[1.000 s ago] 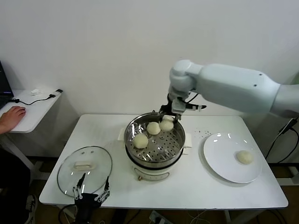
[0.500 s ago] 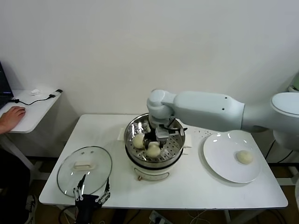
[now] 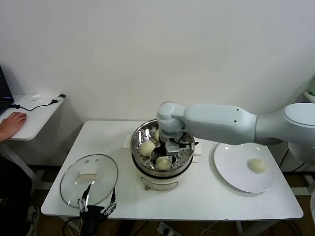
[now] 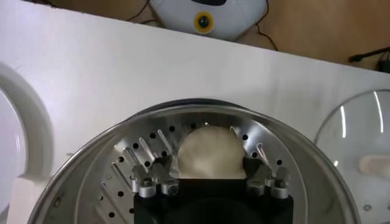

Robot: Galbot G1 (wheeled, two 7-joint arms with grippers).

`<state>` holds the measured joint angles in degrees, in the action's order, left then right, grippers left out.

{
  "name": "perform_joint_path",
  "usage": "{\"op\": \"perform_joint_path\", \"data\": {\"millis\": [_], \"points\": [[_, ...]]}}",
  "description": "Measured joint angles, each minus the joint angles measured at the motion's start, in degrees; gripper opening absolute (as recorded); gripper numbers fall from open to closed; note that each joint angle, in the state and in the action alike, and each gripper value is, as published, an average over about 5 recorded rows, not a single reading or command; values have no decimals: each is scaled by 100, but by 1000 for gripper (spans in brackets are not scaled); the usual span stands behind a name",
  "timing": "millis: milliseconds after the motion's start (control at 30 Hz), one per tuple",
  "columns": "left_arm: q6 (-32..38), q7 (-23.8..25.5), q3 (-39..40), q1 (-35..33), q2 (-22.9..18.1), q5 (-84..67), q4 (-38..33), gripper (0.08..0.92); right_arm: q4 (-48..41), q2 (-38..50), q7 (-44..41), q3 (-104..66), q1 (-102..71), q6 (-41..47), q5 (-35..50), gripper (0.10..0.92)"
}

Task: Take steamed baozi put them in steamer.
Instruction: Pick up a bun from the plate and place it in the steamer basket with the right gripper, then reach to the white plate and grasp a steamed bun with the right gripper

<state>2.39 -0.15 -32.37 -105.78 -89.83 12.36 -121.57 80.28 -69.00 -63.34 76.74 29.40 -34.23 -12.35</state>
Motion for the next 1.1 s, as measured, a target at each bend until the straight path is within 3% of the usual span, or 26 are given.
{"op": "perform_joint_path", "data": {"millis": [467,867,1100], "points": [[46,11,5,-5,1,-71,39,823,-161,549,338,-252,442,394,216,823],[85,60,39,-51,25,-98,12,823,-491,2026,487,-78,915,2754,1837,823],[88,73,14,-35,32,-129,35,823,-745,2961,362,-543,323,3721,2141,823]]}}
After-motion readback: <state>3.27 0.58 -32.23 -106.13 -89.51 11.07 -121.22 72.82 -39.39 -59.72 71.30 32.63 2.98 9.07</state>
